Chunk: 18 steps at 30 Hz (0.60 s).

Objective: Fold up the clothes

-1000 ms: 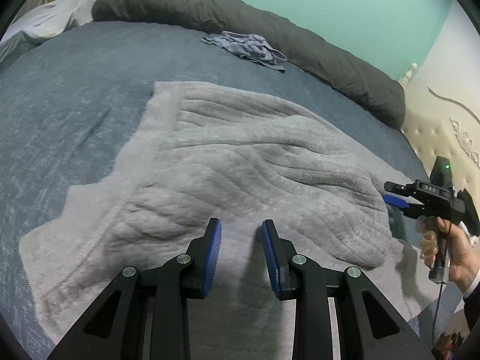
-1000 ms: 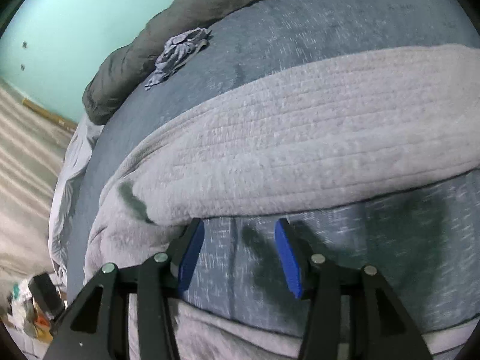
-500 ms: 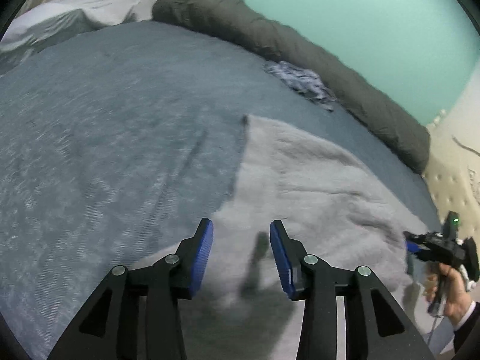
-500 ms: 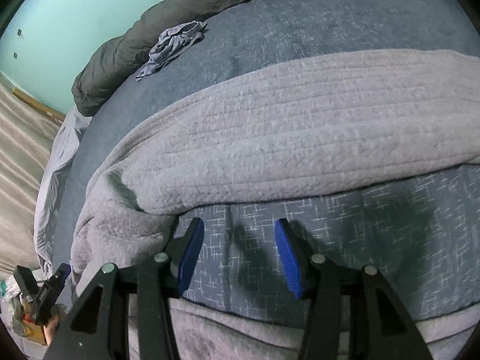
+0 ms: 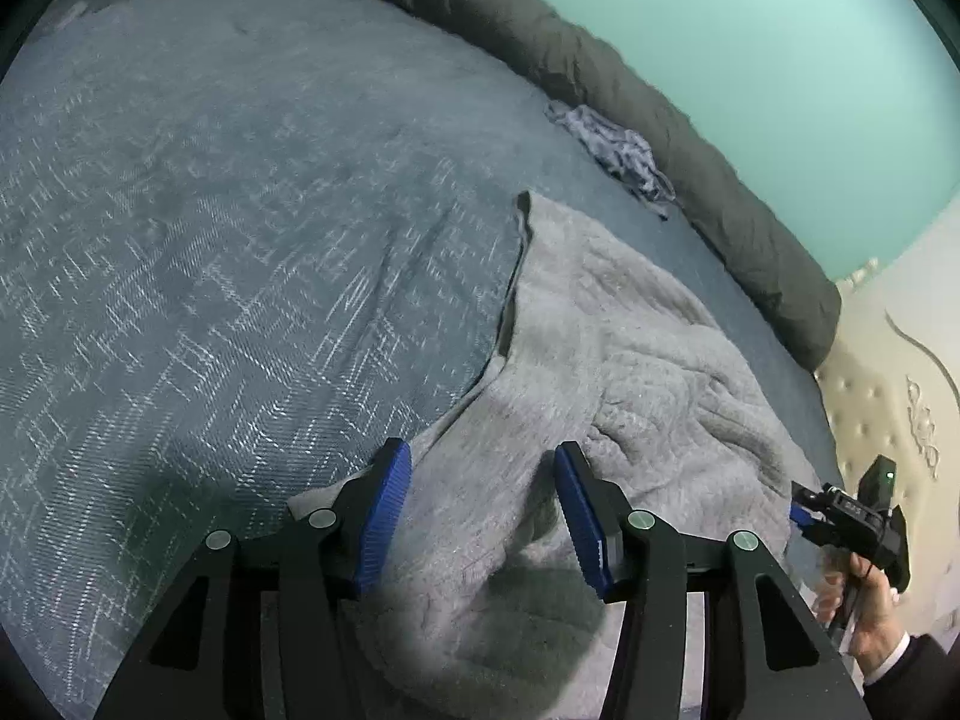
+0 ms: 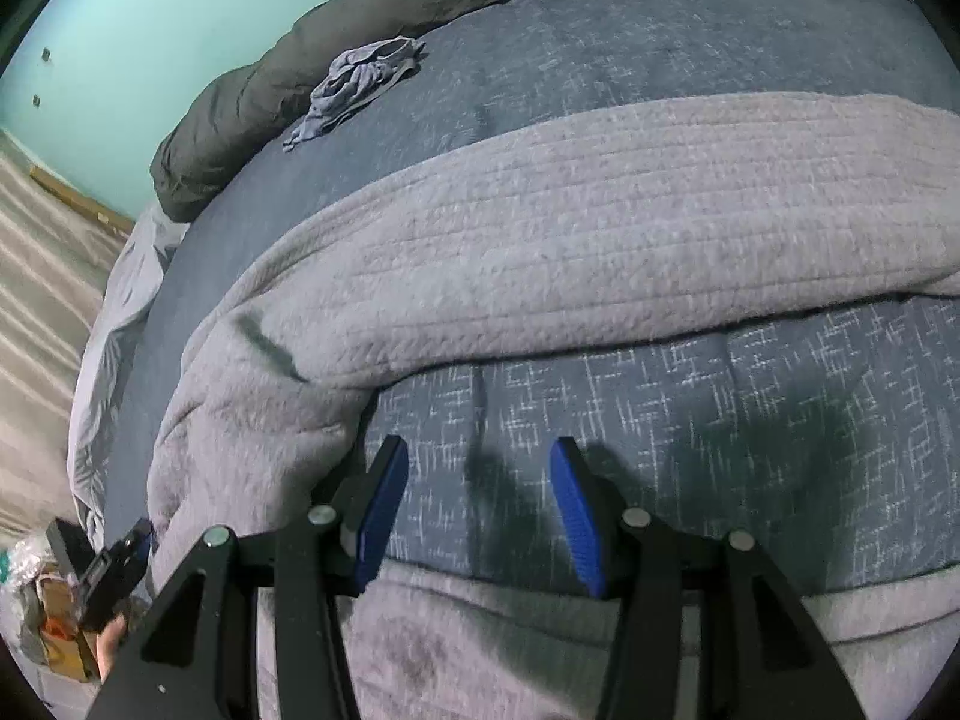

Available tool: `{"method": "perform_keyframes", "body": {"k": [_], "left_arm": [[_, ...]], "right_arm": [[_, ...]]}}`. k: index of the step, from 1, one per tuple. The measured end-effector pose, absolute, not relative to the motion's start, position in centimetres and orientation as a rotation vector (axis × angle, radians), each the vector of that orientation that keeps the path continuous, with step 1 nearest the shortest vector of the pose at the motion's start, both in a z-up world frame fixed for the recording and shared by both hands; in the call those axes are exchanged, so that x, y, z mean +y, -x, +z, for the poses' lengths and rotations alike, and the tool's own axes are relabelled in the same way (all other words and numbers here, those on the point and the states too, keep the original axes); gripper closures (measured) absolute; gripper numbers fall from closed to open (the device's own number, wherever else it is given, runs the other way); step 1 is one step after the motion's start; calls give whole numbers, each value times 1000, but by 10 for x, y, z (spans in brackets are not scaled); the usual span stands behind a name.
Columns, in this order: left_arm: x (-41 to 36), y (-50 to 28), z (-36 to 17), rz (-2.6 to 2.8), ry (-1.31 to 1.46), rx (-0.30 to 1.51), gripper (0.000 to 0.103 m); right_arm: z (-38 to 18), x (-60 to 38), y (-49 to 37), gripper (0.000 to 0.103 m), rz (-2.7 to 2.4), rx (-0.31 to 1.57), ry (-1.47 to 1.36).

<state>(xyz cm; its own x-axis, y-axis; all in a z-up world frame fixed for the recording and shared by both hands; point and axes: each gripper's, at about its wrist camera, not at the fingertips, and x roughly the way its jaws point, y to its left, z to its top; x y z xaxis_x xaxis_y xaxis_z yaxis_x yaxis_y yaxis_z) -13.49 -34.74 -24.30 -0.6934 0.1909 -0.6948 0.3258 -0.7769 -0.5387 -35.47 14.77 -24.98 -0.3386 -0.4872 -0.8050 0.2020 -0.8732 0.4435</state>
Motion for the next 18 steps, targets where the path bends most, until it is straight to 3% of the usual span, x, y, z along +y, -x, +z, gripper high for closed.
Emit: {"method": "perform_keyframes", "body": {"k": [18], "left_arm": [[-362,86,-248,-2503,-1191,1109,49]], "right_arm": [[-241,145,343,53,-2235,-379,-1468]]}}
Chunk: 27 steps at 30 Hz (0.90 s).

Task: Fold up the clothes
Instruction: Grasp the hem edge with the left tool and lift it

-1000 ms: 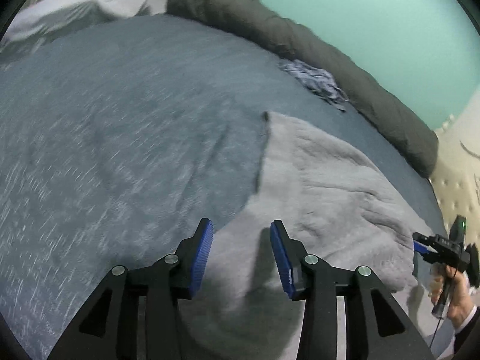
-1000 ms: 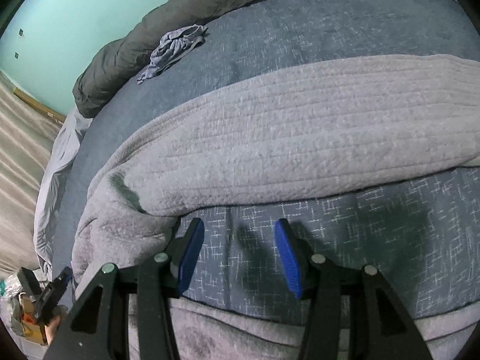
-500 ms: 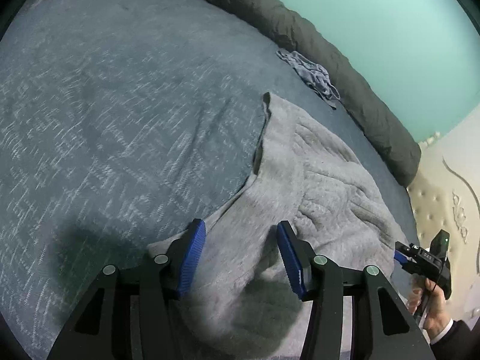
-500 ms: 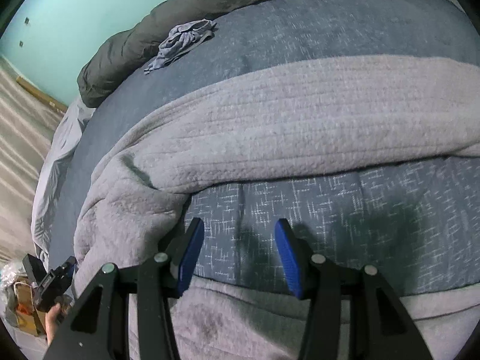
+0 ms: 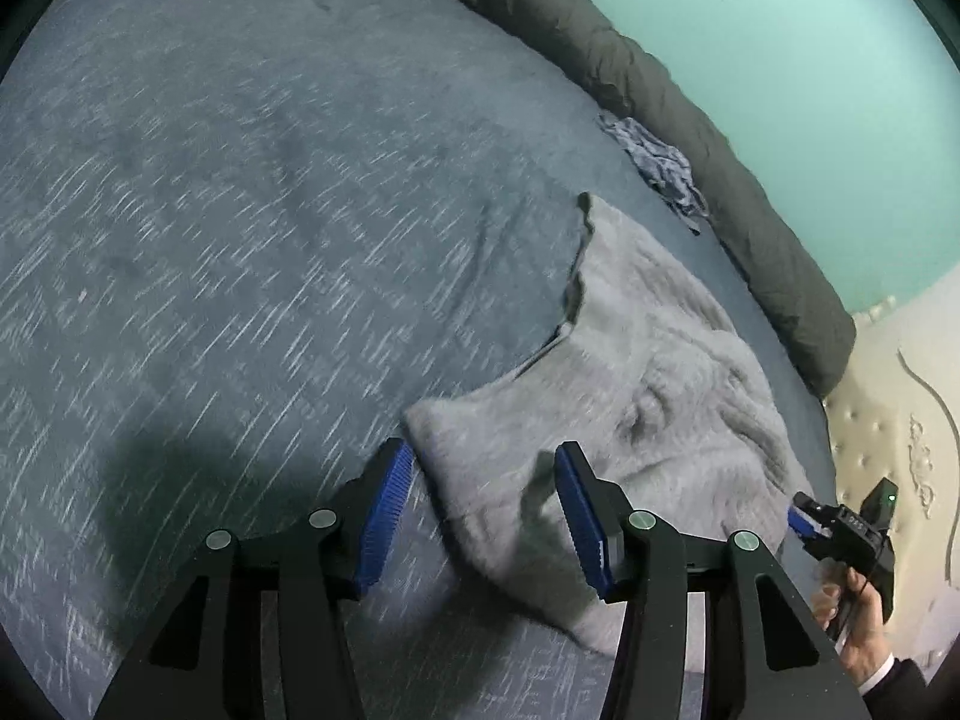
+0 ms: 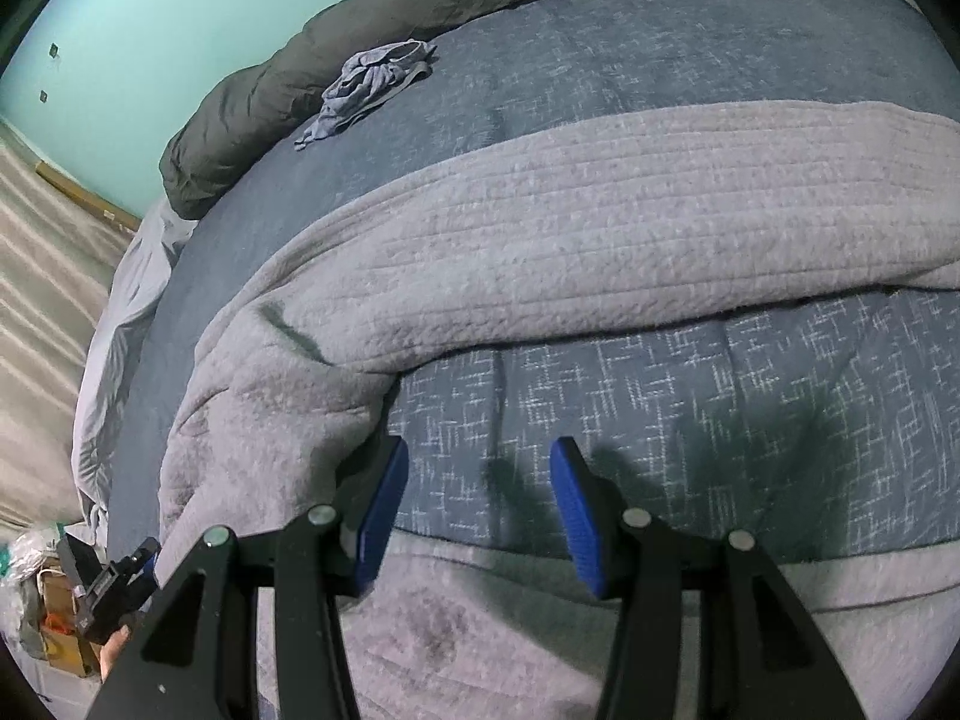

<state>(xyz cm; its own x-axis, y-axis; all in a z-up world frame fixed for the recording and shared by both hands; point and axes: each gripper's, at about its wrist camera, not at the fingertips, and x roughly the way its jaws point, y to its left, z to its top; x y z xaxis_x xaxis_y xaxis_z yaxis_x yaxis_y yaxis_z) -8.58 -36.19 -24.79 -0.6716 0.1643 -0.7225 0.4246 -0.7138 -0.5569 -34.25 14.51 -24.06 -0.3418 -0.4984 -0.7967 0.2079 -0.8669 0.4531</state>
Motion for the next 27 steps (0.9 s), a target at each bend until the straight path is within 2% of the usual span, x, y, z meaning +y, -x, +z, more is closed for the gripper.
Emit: {"method": "perform_keyframes", "body": {"k": [8,10,12,15,19,22,27], "left_arm": [[-360,89,-258,-2509,-1167,1265,51],[-363,92,-261,-2498,-1133,1309,70],[-364,91,-261,-2507,-1105,1320,81],[-362,88,-250,-2548,-1064,1269,88],[-347,76,-203,-2679,-956,1052,90],[-339,73,-192,-2704,-961,958,90],[-366,76,-247,-2530,-1087,1179,90]], "right_arm": [[-236,144,340,53,-2232,-387,-1457],[-234,143,337,53,-2230,-376,-1456],[-232,142,336,53,-2229,-368,-1453],[-227,143,336,53,-2231,-365,-1443],[-225,142,335,53,-2235,-347,-1435],[-225,141,335,53,-2234,-355,-1438],[-222,134,337,53,-2229,-330,-1438]]}}
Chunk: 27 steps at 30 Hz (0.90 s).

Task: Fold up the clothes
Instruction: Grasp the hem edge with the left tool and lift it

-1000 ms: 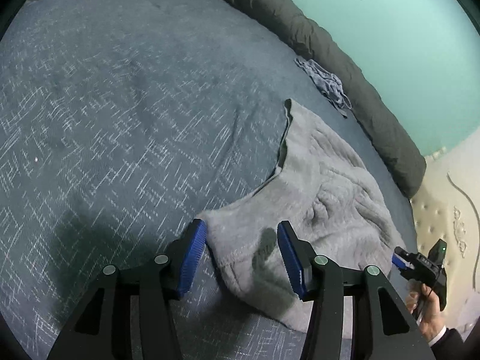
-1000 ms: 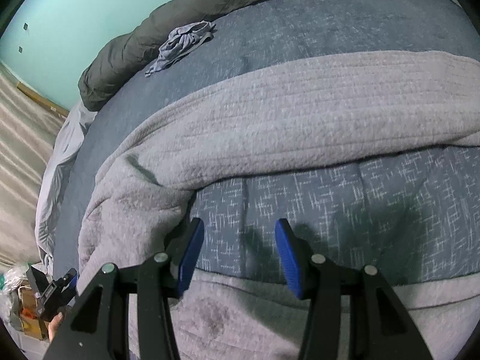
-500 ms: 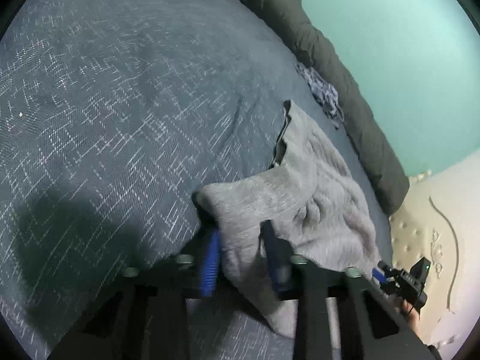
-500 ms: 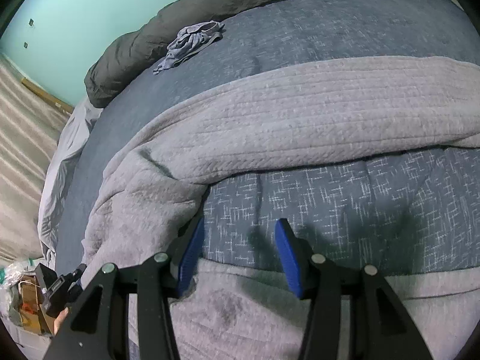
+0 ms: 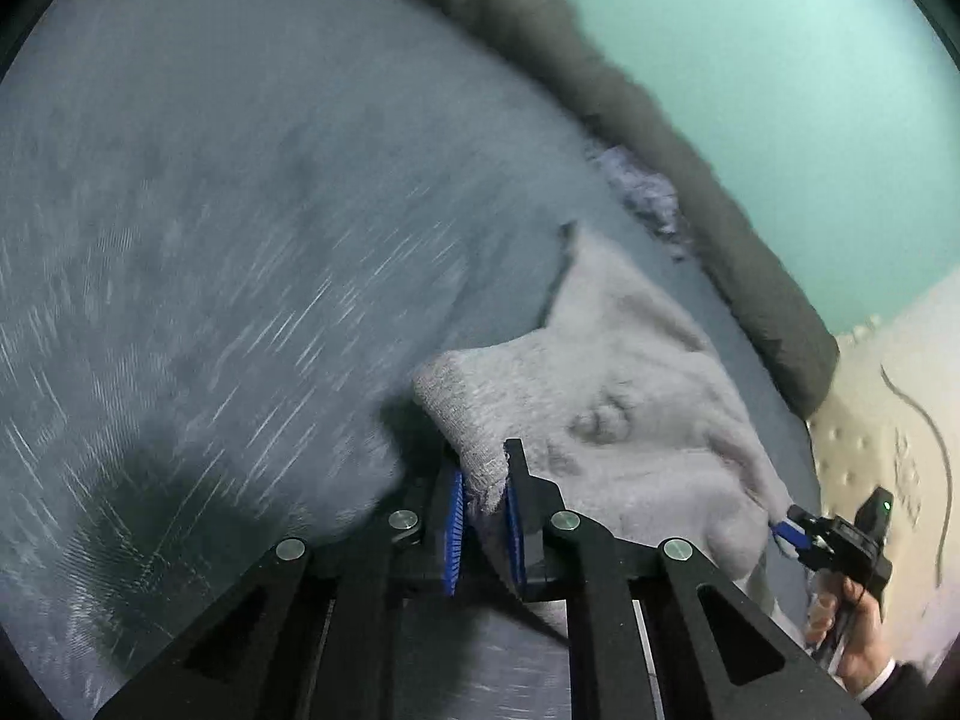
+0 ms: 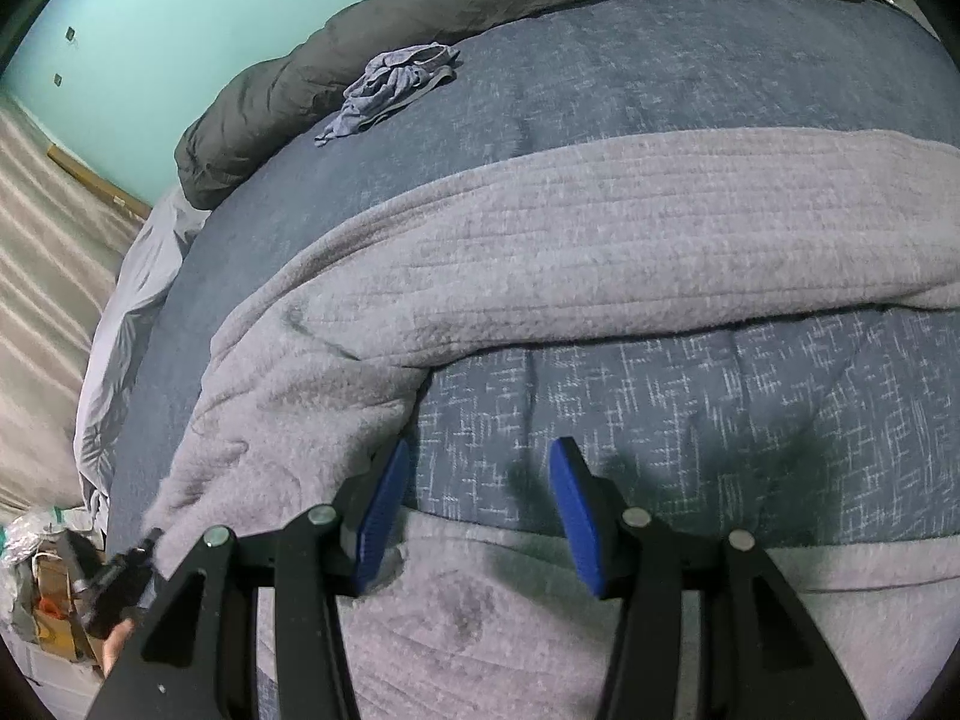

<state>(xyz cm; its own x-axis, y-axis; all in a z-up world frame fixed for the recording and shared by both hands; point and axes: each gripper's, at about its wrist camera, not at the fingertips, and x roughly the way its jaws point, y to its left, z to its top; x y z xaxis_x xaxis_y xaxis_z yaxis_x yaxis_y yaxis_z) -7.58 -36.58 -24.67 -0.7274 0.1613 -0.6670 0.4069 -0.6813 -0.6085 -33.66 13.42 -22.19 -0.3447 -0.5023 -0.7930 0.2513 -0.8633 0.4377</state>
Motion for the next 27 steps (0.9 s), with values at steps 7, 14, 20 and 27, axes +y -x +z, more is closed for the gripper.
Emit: {"method": "perform_keyframes", "body": {"k": [7,14,20,27], "left_arm": [[-367,82,-248,-2547,-1089,1174,90],[-361,88,-247,-2563,-1120,1106,89],[-361,90,-251,-2571,-1150,1070,89],[-359,92,-255,-2579,-1171,1063,89]], "right_arm": [[-196,72,358,49,-2180,-188,-1346],[-179,-52,383,45,-2036,86,-1259],[-180,-159,398,45,-1934,329,-1202],[-206,-246,402,45,-1830,582,-1156]]}}
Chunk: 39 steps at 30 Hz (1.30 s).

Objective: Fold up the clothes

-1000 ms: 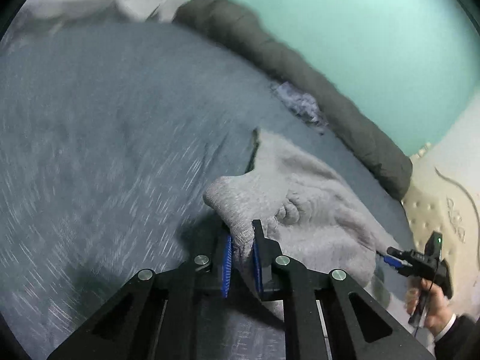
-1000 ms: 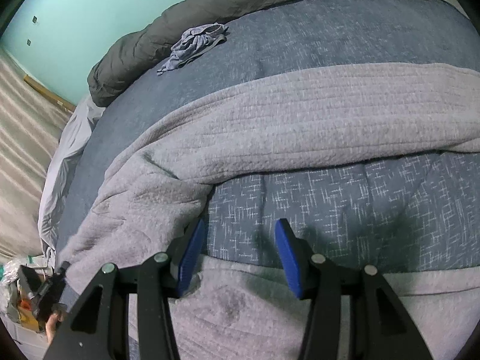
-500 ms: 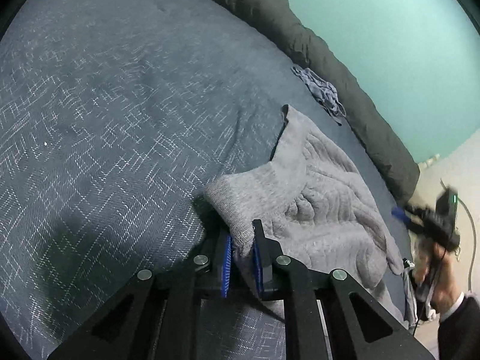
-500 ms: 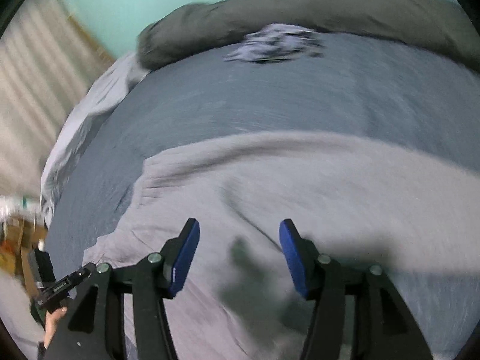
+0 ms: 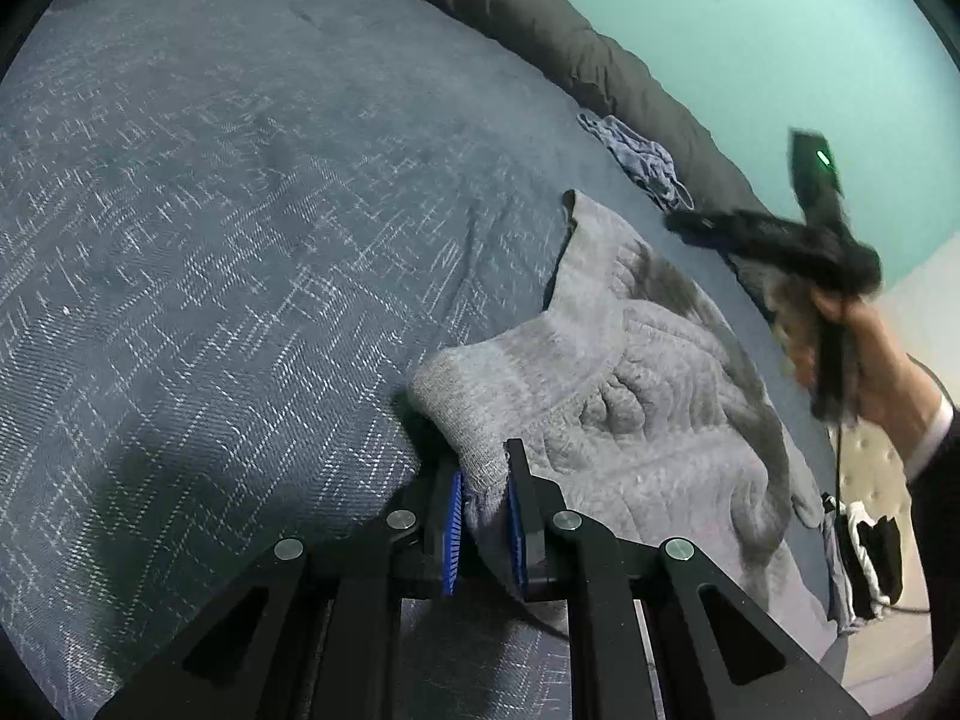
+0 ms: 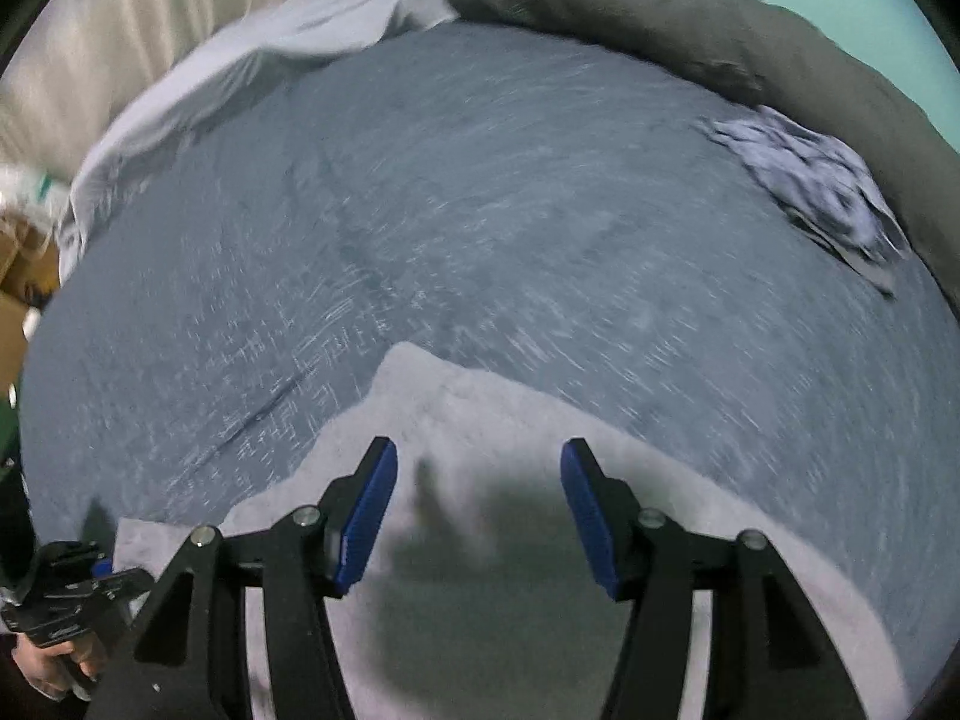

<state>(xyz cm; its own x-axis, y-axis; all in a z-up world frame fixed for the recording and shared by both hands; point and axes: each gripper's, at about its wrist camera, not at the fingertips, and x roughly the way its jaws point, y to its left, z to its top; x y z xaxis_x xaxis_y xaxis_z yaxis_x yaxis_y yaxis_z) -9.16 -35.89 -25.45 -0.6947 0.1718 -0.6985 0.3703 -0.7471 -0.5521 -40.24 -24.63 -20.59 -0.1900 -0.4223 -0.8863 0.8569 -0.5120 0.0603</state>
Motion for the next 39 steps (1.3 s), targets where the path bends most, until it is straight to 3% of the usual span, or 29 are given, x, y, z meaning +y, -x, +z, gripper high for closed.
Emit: {"method": "perform_keyframes", "body": {"k": [11,12,14,18,27,36,39], "left_arm": [[-359,94,-256,-2577,-1178,1070,89],[-359,94,-256,-2577,-1178,1072,89],[-359,94,-256,-2578,-1178,1075,89],[-359,95,-257,-2578,-1174,1085,89],[-356,93,-243,-2618,-1088,1073,89],[-356,88,-249,-2604,-1074,1103,90],[-355,89,-253,-2590,-1086,1118,90]], "right_arm": [[-249,-307,393,47,-1745,903,-1076],[-254,-310,392,57,-1733,932,-1072],[-258,-311,388,65,-1719,962,-1047],[-251,-303,387,92,-1742,952,-1000],[-194,-303,389,95,-1876,864,-803],[-216,-341,397,95,-1881,909,-841],[-227,-339,410,90,-1887,855,-927]]}}
